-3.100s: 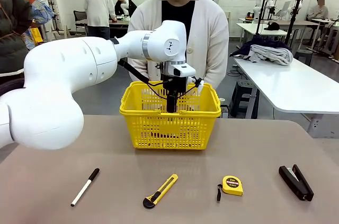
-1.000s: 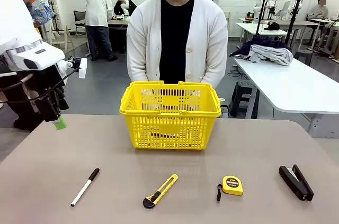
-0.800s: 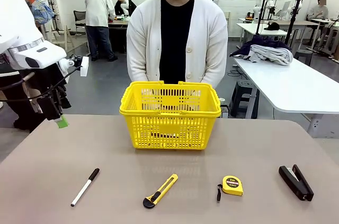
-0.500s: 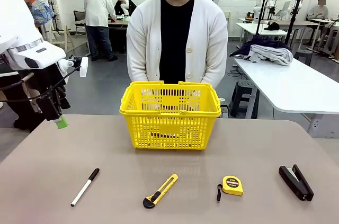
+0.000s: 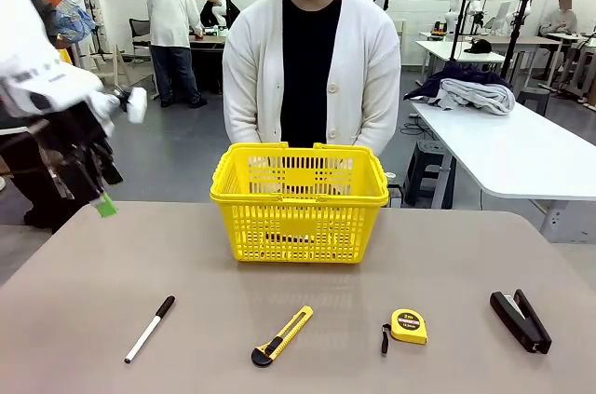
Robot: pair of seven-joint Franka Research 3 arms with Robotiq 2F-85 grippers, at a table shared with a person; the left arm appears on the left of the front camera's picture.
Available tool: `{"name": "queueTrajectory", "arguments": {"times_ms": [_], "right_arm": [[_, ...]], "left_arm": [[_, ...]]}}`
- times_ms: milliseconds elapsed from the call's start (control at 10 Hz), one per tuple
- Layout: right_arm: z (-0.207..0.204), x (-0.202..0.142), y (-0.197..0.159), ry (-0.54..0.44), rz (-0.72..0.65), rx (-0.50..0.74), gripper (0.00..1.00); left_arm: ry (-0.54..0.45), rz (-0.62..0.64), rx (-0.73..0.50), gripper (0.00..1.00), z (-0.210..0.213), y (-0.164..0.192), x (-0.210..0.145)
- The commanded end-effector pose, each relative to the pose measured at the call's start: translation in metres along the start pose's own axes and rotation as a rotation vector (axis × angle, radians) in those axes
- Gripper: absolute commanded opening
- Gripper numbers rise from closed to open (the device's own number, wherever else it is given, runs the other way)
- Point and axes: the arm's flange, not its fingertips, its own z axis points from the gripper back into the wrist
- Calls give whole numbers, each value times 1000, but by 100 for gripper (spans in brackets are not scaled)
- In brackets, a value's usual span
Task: Place the items the person wants into the basket.
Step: Pick up the item the person points to and place it in the Market Basket.
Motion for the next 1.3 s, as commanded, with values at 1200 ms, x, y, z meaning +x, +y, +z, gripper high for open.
{"name": "queueTrajectory", "arguments": {"times_ms": [1200], "right_arm": [[-1, 1, 0, -6, 12, 15, 100]], "left_arm": [[-695, 19, 45, 100, 129, -4, -266]]}}
